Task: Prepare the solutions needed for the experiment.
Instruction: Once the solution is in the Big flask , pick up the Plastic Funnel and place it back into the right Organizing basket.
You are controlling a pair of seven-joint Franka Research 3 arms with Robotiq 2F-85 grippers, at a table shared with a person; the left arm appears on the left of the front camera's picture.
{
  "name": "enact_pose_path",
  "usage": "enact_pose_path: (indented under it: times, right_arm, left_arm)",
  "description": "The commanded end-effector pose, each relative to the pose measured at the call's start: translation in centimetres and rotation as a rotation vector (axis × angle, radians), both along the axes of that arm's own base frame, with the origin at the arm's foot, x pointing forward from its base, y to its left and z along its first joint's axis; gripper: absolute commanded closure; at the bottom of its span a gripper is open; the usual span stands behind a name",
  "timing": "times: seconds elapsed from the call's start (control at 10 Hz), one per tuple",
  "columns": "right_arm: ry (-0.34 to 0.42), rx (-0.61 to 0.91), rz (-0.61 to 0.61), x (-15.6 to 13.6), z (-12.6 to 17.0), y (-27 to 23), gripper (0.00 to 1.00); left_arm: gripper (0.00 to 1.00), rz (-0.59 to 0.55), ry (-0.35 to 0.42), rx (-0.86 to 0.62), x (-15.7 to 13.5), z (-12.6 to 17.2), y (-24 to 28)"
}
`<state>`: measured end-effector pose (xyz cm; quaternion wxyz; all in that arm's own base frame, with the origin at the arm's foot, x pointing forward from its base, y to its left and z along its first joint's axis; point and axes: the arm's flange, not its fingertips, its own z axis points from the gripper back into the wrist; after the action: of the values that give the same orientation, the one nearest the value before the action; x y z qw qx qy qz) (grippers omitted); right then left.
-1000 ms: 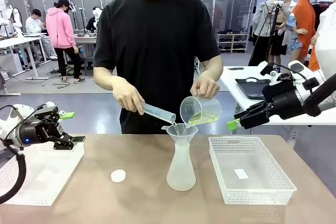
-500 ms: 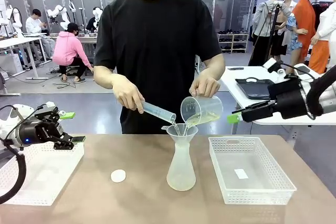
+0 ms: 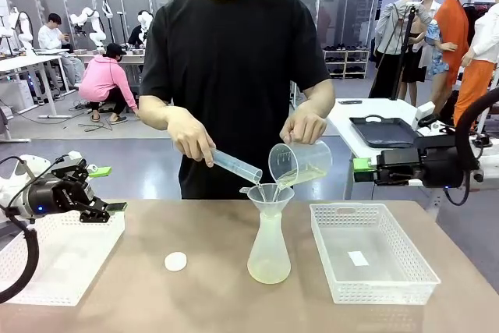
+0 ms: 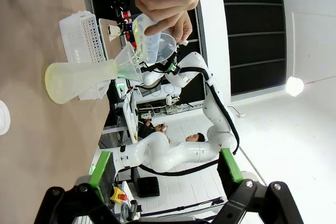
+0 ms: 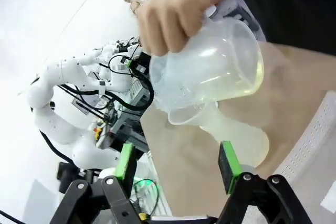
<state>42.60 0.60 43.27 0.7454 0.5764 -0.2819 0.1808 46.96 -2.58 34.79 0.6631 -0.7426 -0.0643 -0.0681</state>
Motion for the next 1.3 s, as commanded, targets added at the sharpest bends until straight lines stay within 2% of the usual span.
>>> enact_pose_path:
  times: [0.0, 0.4, 0.7, 1.2]
  right_arm:
    - [0.137, 0.031, 0.043, 1.9, 0.8, 0.2, 0.20]
    - [0.348, 0.034, 0.069, 3.6, -2.2, -0.1, 0.20]
    - [0.437, 0.058, 0.076, 3.8, -3.7, -0.4, 0.20]
    - [0.511, 0.128, 0.051, 4.0, -5.1, -1.2, 0.20]
  left_arm:
    - [0.00, 0.009, -0.005, -0.011, 0.1, 0.1, -0.1]
    - [0.00, 0.009, -0.005, -0.011, 0.1, 0.1, -0.1]
    - [0.00, 0.009, -0.005, -0.011, 0.1, 0.1, -0.1]
    - [0.00, 0.009, -0.005, -0.011, 0.1, 0.1, -0.1]
